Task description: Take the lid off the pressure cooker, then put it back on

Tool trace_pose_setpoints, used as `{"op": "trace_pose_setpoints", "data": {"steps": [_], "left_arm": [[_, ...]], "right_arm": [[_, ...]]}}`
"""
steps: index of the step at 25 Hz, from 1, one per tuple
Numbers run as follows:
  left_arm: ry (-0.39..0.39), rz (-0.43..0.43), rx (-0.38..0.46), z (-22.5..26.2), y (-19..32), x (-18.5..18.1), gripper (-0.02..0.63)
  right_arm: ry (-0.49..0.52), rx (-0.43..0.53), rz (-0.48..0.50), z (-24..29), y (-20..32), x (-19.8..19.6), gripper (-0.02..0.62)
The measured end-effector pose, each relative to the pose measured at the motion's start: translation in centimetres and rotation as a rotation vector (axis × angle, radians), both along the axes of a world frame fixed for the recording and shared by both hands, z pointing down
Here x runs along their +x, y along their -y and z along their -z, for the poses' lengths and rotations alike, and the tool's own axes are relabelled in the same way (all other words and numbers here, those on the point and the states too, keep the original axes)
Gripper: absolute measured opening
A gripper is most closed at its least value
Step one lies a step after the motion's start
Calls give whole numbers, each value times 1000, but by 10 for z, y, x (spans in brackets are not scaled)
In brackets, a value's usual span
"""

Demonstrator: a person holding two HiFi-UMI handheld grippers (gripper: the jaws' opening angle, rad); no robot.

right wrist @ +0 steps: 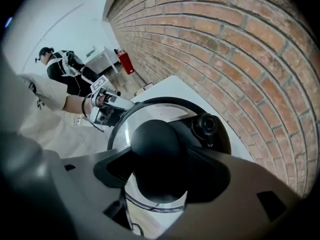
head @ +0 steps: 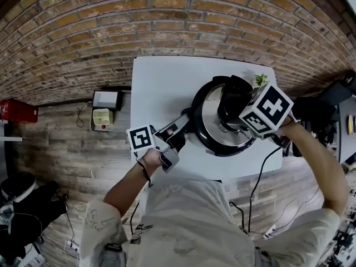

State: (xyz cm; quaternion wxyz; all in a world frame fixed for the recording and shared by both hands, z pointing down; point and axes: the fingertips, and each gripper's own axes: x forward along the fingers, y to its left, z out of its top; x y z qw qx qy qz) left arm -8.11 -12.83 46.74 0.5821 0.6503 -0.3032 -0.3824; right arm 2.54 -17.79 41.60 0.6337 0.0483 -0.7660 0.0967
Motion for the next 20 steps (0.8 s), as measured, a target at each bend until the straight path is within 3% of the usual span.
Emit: {"op": "trace_pose_setpoints", "data": {"steps": [3,6,20], "left_arm": [[8,11,6,1,1,1,71],[8,21,0,0,2,1,72],[3,10,6,1,2,0,72]], "right_arm": [[0,3,-117,0,2,2,330],[-4,0,-168,0,-1,3,336],[22,10,-102,0,-3,2,333]]}}
